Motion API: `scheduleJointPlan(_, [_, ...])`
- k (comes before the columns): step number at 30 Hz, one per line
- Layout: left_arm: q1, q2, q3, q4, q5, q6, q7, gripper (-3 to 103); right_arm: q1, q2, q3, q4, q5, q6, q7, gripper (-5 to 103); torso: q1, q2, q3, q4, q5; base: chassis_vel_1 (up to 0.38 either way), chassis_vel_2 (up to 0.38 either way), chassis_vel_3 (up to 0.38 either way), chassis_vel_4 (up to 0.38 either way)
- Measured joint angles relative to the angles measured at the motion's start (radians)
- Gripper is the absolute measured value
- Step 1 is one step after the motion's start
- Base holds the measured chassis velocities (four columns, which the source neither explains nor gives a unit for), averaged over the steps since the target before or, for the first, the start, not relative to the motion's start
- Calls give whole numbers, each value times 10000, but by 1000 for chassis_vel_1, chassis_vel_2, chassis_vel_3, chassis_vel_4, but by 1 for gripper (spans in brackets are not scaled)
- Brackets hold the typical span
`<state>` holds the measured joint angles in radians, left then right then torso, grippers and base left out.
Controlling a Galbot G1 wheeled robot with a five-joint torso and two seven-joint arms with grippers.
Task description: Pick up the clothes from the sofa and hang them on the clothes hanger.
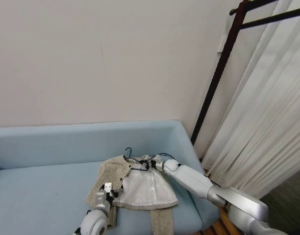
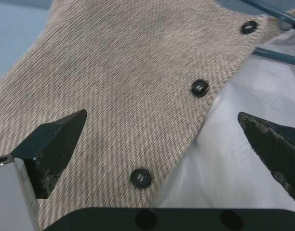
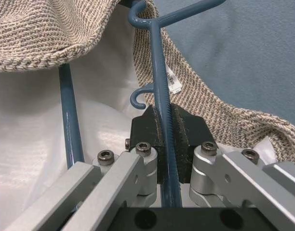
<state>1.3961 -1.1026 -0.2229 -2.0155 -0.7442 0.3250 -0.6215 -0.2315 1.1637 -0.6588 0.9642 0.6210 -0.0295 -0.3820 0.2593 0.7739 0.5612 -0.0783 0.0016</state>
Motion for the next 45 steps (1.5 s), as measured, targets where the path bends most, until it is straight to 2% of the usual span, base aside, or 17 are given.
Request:
scheduleJointPlan(2, [628, -515, -652, -295, -71, -62, -150, 100, -26, -30, 29, 58, 2, -3, 3, 6, -1, 0, 0, 3, 1, 0, 0, 0, 0])
scheduleJointPlan(7, [1342, -1078, -1535, -417, -477, -193, -372, 100, -74, -102, 54, 124, 0, -40, -4, 6, -1, 0, 0, 5, 0, 0, 0, 0, 0])
scheduleJointPlan(13, [1050, -1396, -2115, -37, -1298, -228, -780, 100, -120, -171, 53, 188, -13, -44, -17, 6, 0, 0, 1, 3, 0, 0, 0, 0, 0])
scheduleJointPlan(14, [1050, -1396, -2115, -37, -1298, -228, -780, 100, -120, -171, 53, 188, -13, -44, -17, 6, 0, 0, 1, 3, 0, 0, 0, 0, 0])
scheduleJointPlan(16, [703, -1479, -2155, 331, -1702, -256, -1275, 100, -121, -196, 38, 227, -14, -48, -23, 6, 1, -1, 1, 2, -2, 0, 0, 0, 0])
scheduleJointPlan(18, [504, -1572, -2188, 525, -1916, -265, -1516, 100, -122, -220, 38, 251, -7, -59, -23, 6, 1, -1, 2, 2, -2, 0, 0, 0, 0])
scheduleJointPlan(25, [144, -1626, -2058, 1007, -2016, -237, -1597, 100, -146, -302, 46, 245, 3, -59, -63, 6, 1, -1, 2, 3, -2, 0, 0, 0, 0])
scheduleJointPlan(29, [-114, -1584, -1931, 1336, -2294, -40, -1765, 100, -203, -424, 56, 343, 17, -58, -68, 6, 1, 0, 2, 3, -1, 0, 0, 0, 0])
scheduleJointPlan(34, [-73, -1581, -1856, 1095, -2472, 33, -2084, 100, -231, -538, 63, 406, 18, -54, -84, 6, 2, 0, 2, 3, 0, 0, 0, 0, 0])
scheduleJointPlan(39, [296, -1611, -1717, 329, -2565, 123, -2484, 100, -300, -617, 112, 419, 16, -38, -108, 6, 1, 0, 1, 4, 0, 0, 0, 0, 0])
scheduleJointPlan(45, [289, -1652, -1771, 436, -2569, 139, -2618, 100, -344, -615, 118, 486, 1, -33, -111, 6, 1, 0, 1, 5, -1, 0, 0, 0, 0])
